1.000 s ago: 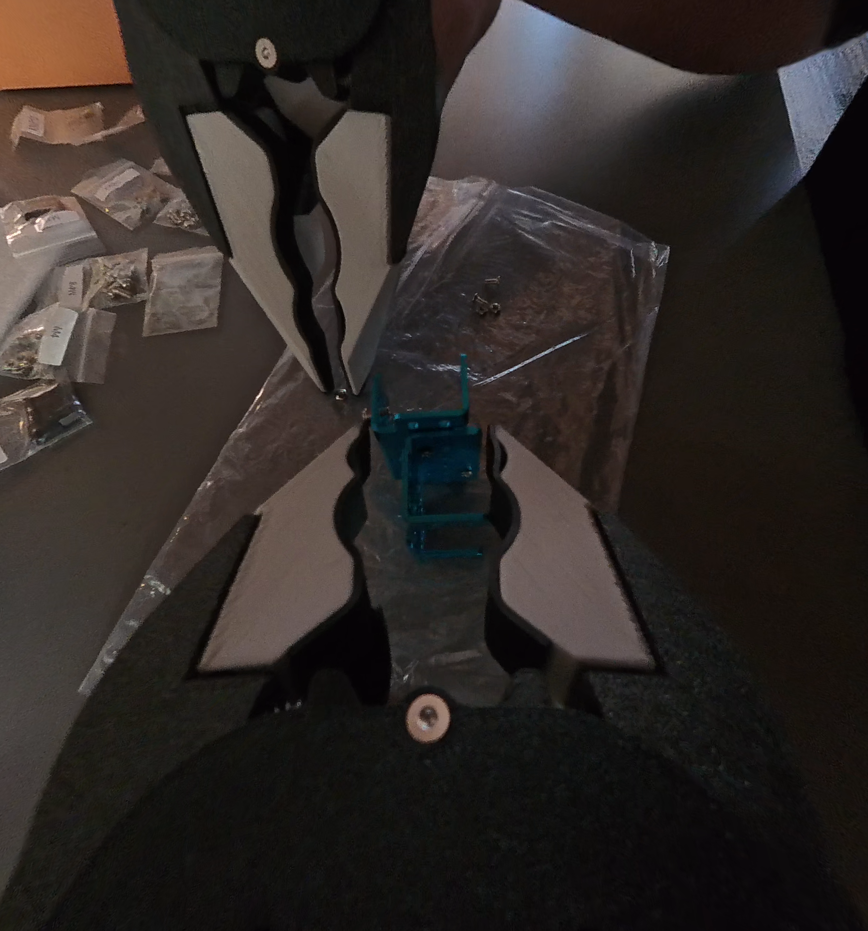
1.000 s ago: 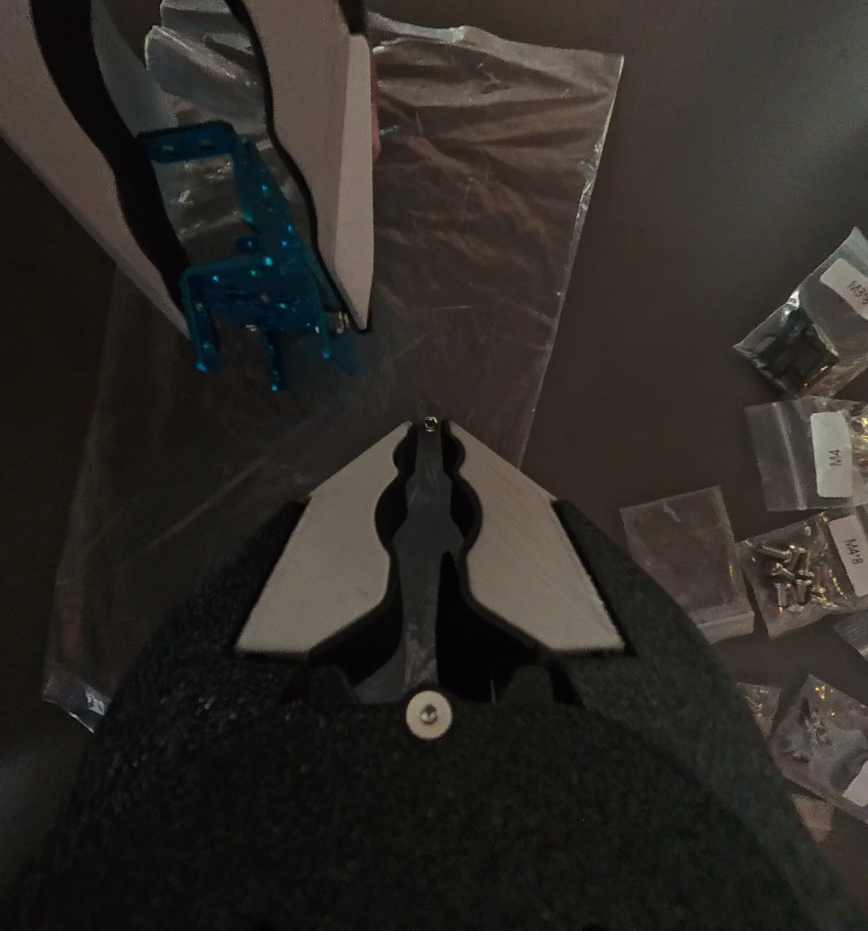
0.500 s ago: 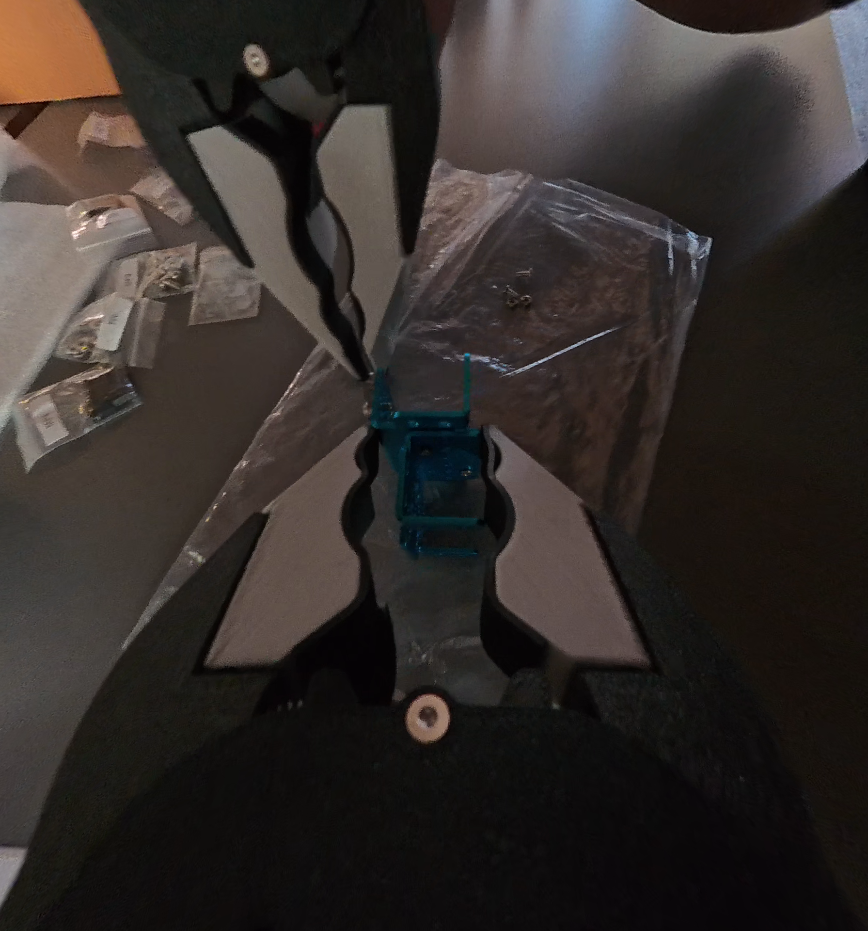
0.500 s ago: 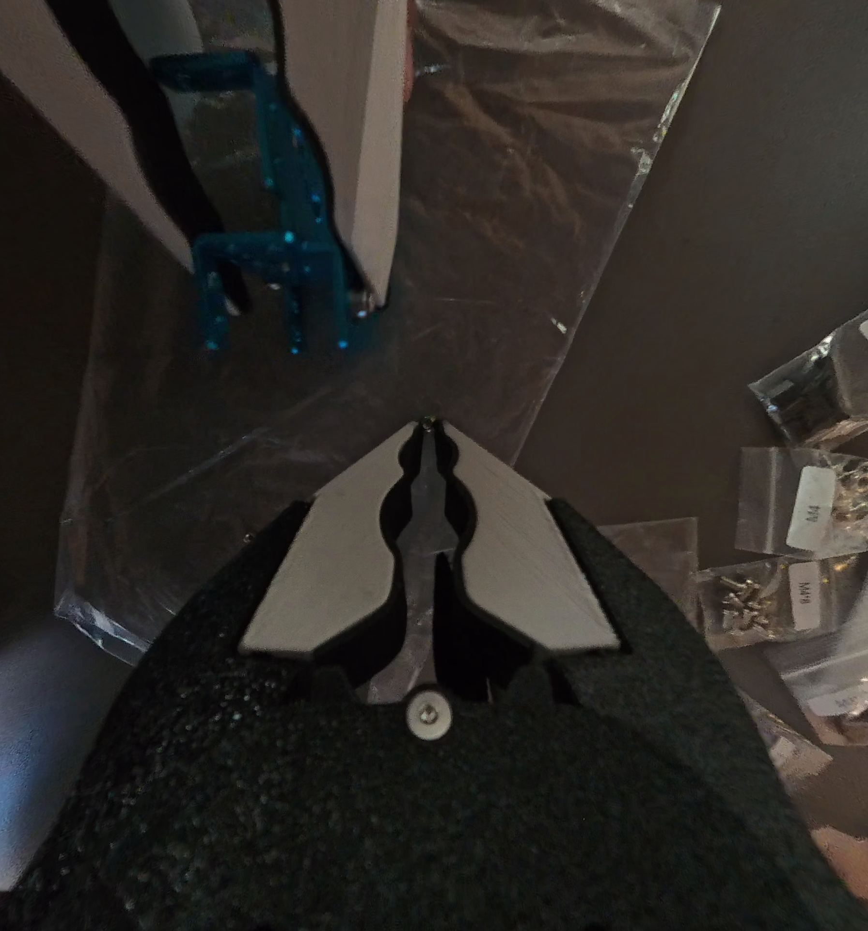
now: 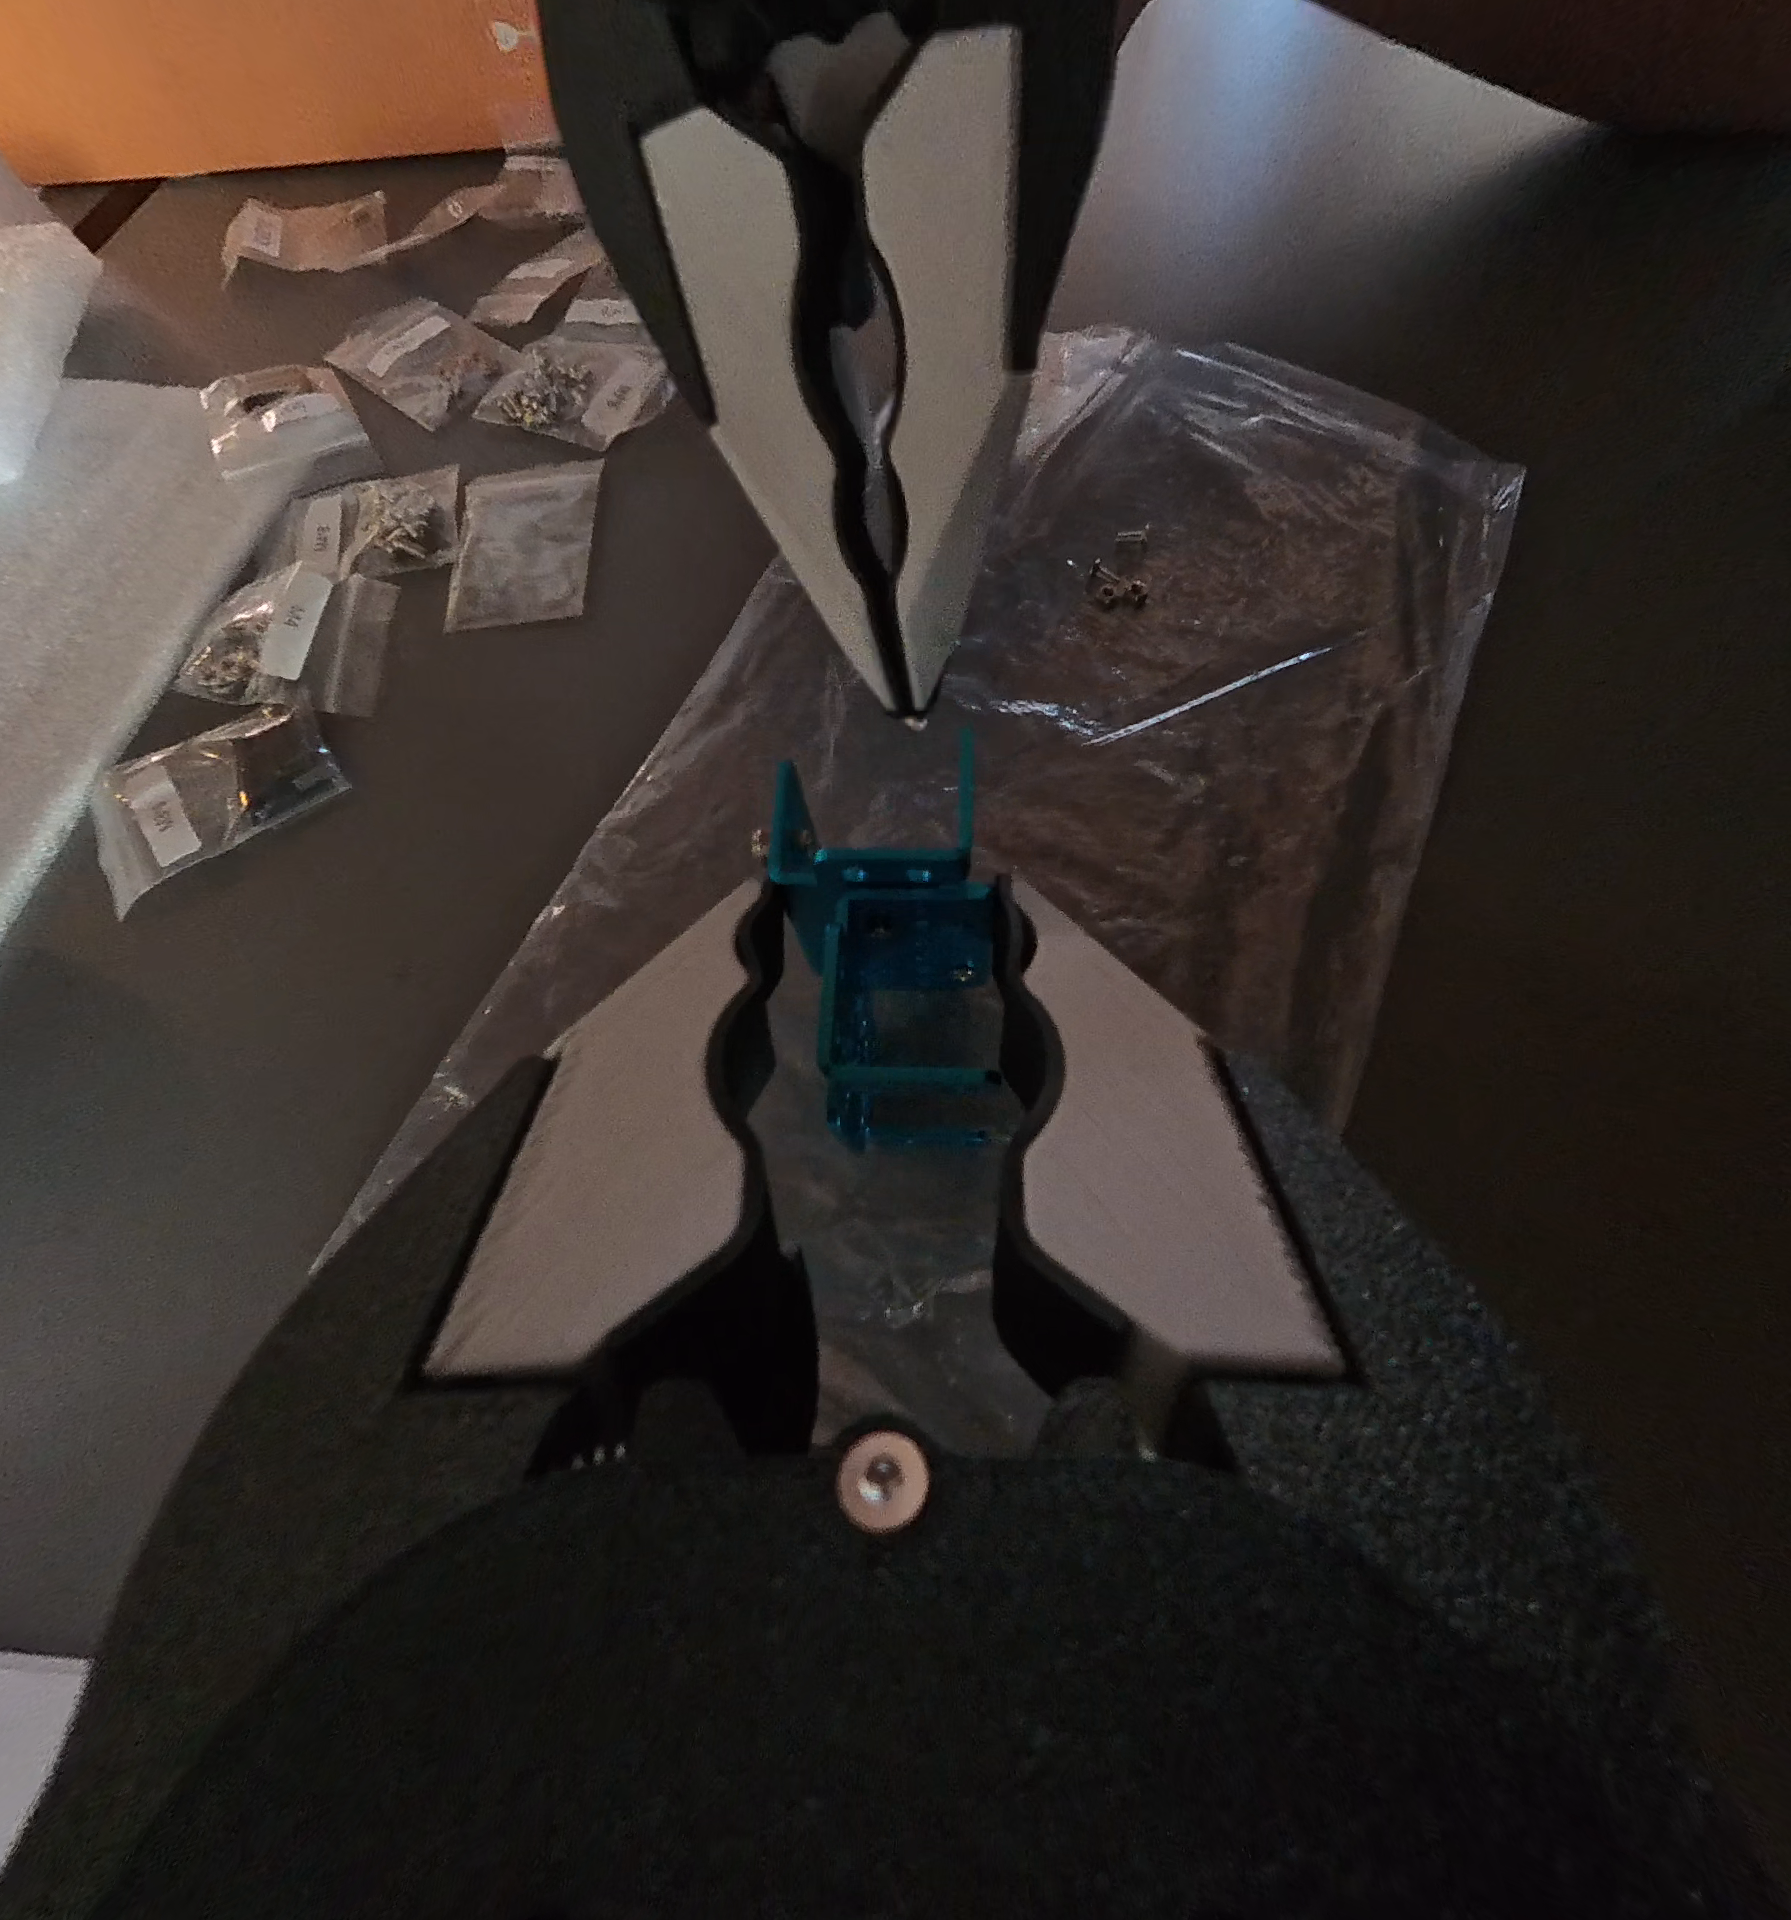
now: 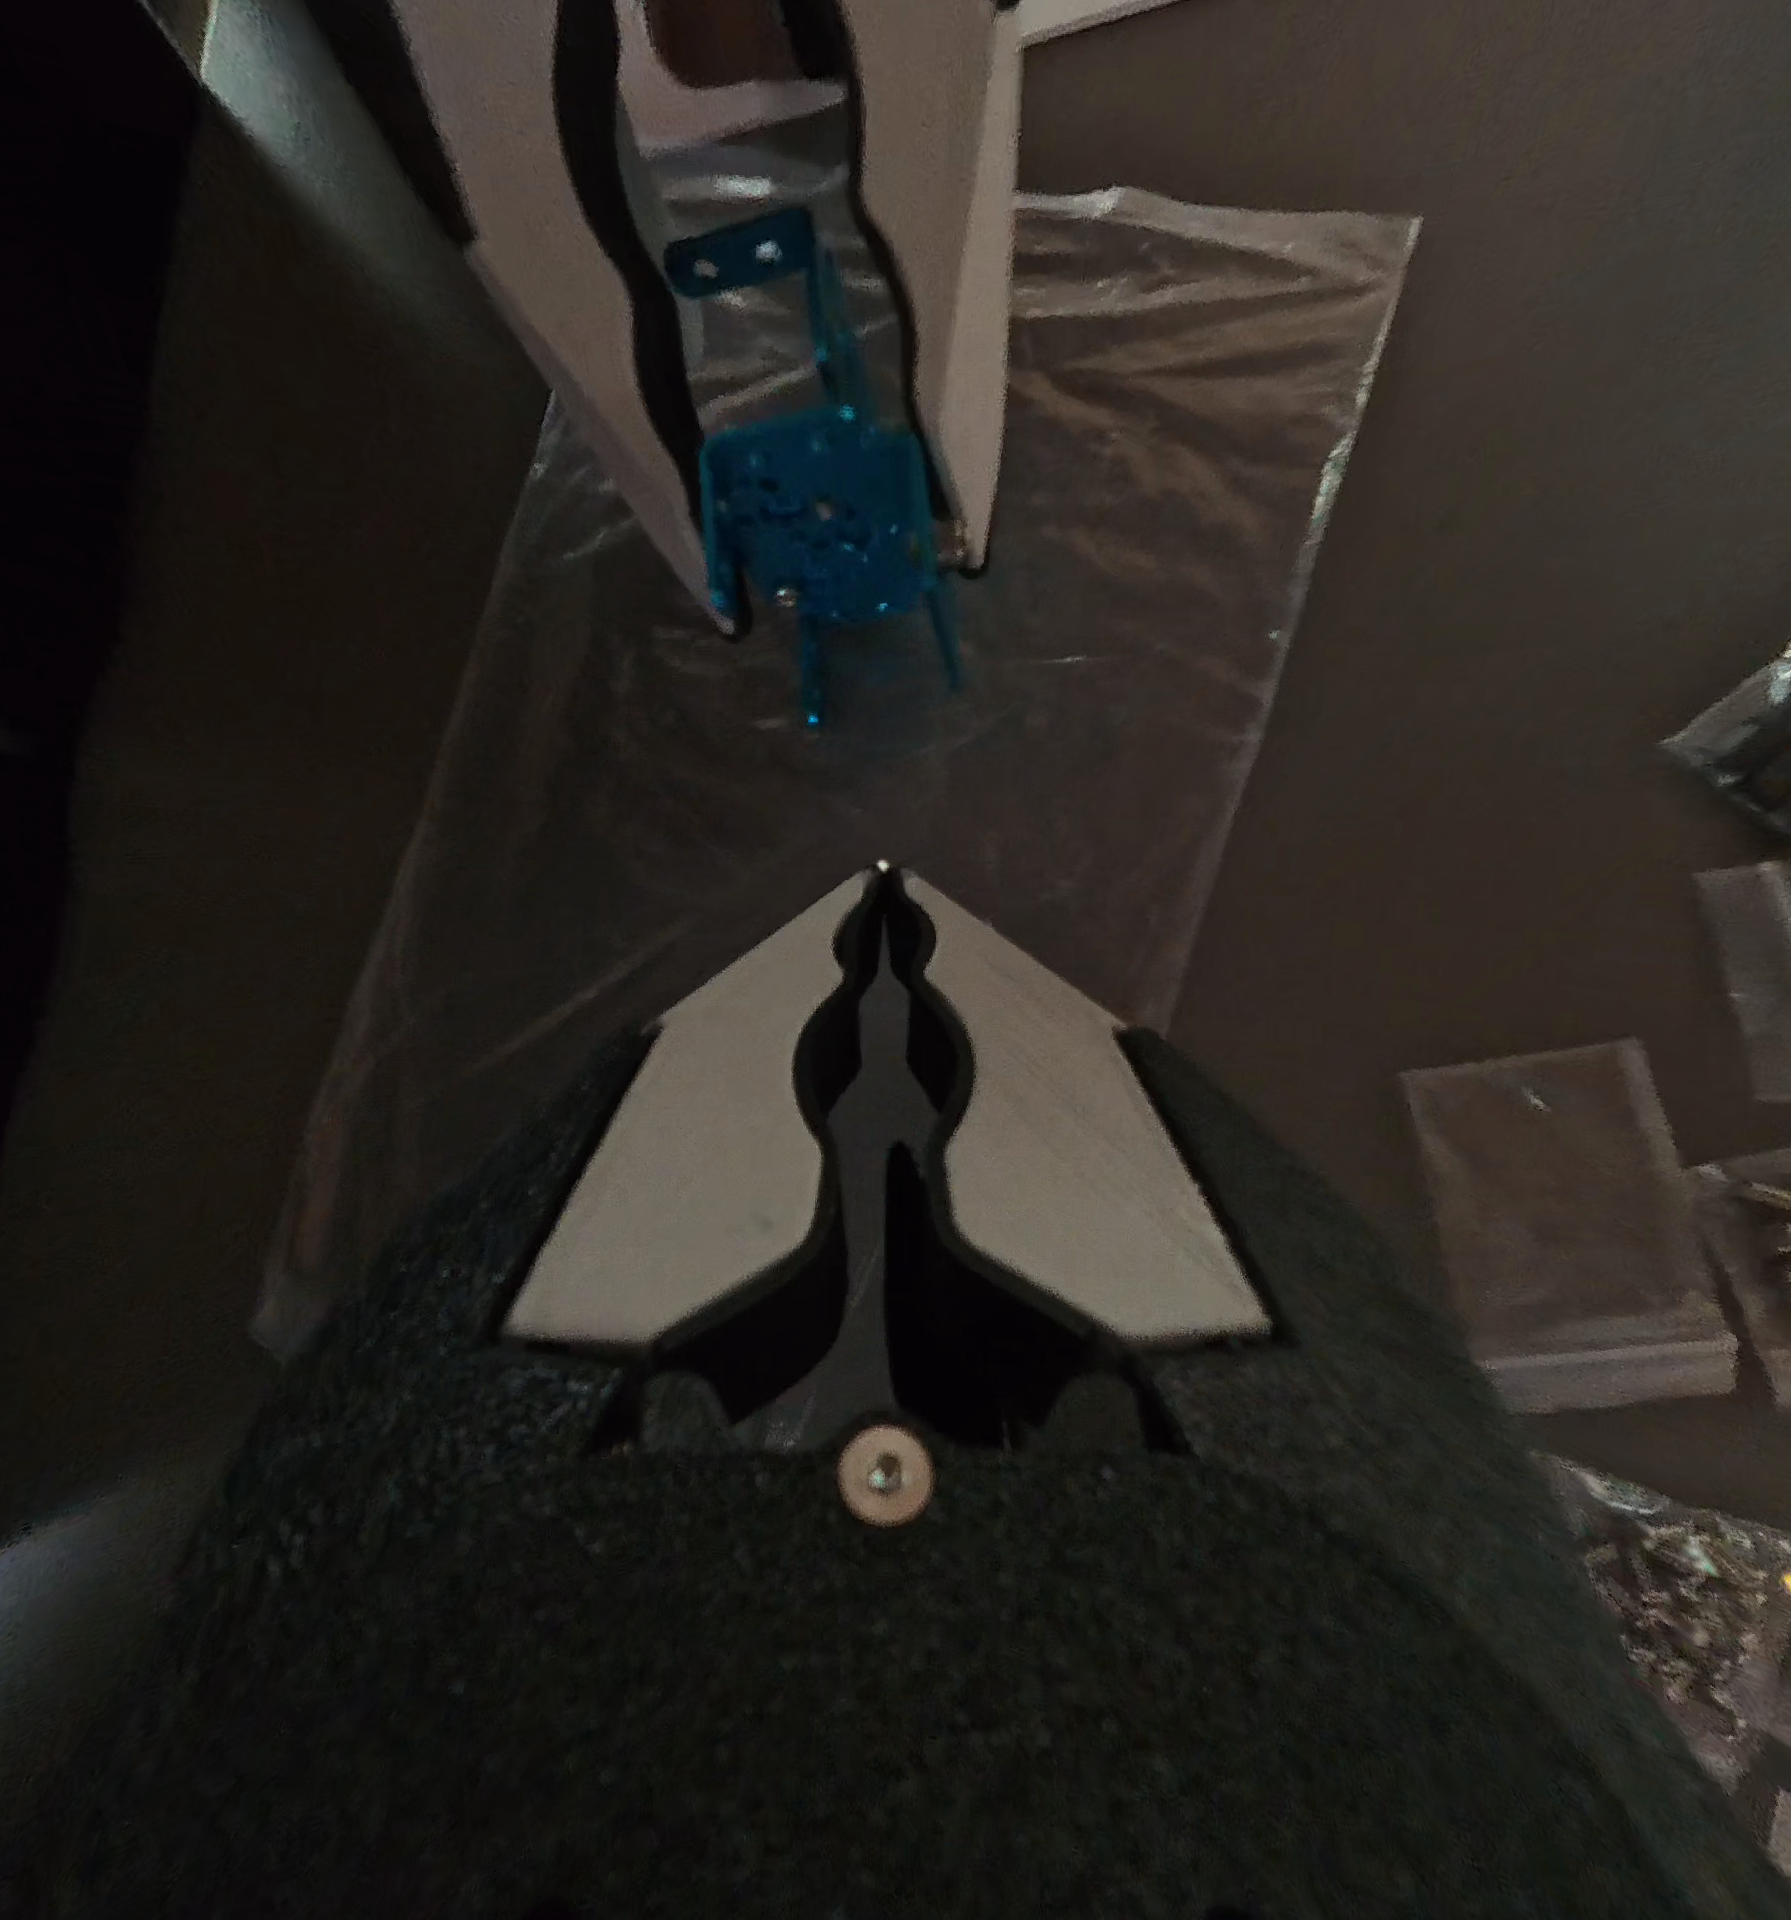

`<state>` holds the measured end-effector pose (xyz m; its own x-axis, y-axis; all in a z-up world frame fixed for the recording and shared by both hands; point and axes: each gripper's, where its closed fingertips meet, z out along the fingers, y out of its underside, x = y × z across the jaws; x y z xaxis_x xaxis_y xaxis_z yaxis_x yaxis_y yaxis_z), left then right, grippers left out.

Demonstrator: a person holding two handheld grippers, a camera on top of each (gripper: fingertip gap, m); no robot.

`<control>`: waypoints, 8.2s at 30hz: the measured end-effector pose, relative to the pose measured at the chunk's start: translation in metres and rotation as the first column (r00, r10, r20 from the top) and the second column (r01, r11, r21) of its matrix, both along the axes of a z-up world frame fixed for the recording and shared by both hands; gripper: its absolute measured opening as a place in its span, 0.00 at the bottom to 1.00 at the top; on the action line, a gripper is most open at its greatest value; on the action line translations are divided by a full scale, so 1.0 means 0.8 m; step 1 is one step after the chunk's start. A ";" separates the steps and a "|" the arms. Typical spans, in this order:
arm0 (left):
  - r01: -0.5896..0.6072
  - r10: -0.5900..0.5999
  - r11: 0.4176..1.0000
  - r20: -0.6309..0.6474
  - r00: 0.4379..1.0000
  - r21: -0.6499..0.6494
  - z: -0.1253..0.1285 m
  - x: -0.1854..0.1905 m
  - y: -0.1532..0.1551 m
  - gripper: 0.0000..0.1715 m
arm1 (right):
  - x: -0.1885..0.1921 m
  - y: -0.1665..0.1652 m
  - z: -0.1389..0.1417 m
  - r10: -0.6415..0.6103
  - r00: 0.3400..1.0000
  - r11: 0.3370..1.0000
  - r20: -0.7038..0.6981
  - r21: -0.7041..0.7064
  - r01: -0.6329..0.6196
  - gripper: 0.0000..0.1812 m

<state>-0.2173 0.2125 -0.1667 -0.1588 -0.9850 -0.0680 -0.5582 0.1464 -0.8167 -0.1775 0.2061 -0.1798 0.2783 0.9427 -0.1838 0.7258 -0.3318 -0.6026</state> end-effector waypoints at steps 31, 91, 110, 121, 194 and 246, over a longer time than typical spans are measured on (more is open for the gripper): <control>-0.011 0.011 1.000 -0.006 1.000 -0.018 -0.001 -0.001 0.003 0.23 | 0.008 0.012 -0.018 0.107 0.954 0.990 0.281 0.063 -0.130 0.02; -0.077 0.076 0.997 -0.016 0.997 -0.014 -0.002 -0.019 0.027 0.23 | -0.034 0.040 -0.019 0.163 0.940 0.976 0.299 0.092 -0.199 0.02; -0.096 0.093 0.995 0.155 0.984 0.017 0.037 -0.010 0.031 0.23 | -0.058 0.039 0.068 -0.225 0.818 0.964 -0.529 -0.244 0.107 0.02; -0.103 0.096 0.993 0.127 0.987 0.053 0.029 -0.008 0.031 0.23 | -0.069 0.043 0.069 -0.400 0.745 0.875 -0.533 -0.464 0.138 0.02; -0.155 0.118 0.963 0.174 0.978 0.219 0.034 -0.004 0.039 0.23 | -0.069 0.044 0.080 -0.452 0.684 0.867 -0.572 -0.462 0.186 0.02; -0.219 0.143 0.957 0.343 0.928 0.193 0.077 0.000 0.028 0.23 | -0.079 0.036 0.105 -0.448 0.782 0.834 -0.434 -0.518 0.190 0.03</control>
<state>-0.2172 0.2351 -0.1049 0.0887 -0.9477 -0.3066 -0.3049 0.2672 -0.9141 -0.2406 0.2349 -0.0960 0.2877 0.6020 -0.7449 0.1460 -0.7963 -0.5871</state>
